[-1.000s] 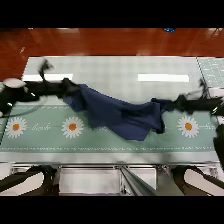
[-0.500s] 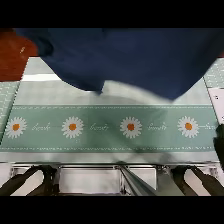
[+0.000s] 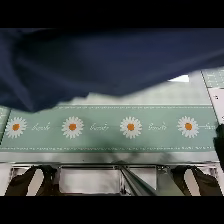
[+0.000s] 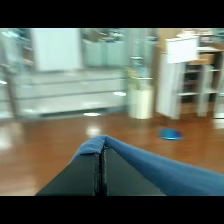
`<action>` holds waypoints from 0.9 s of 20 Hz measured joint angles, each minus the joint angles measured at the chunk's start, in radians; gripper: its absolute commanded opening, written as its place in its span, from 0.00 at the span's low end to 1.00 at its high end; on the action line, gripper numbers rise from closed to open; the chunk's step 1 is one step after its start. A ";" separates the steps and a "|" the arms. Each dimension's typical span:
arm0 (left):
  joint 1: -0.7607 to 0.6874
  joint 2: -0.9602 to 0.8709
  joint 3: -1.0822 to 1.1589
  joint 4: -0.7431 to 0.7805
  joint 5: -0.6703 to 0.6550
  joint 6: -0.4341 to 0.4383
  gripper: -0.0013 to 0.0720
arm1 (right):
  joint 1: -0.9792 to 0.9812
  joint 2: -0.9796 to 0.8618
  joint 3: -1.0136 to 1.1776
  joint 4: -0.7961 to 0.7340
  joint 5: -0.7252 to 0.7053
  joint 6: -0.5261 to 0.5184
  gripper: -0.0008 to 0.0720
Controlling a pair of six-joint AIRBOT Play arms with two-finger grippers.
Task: Fold the shirts.
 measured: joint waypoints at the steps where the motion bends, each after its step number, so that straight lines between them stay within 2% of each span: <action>1: -0.029 0.022 0.001 0.053 -0.006 -0.018 0.04 | 0.000 0.016 -0.005 -0.008 0.018 0.006 0.04; 5: -0.136 0.067 -0.041 0.239 -0.062 -0.080 0.04 | 0.000 0.059 -0.066 -0.034 0.077 0.025 0.04; 11: -0.179 0.001 -0.335 0.300 -0.126 -0.177 0.04 | 0.000 0.032 -0.377 0.079 0.073 0.003 0.04; 15: -0.184 -0.155 -0.576 0.239 -0.011 -0.193 0.04 | 0.000 -0.109 -0.600 0.142 -0.024 -0.066 0.04; 18: -0.186 -0.358 -0.642 0.136 0.112 -0.163 0.04 | 0.026 -0.319 -0.674 0.205 -0.130 -0.130 0.04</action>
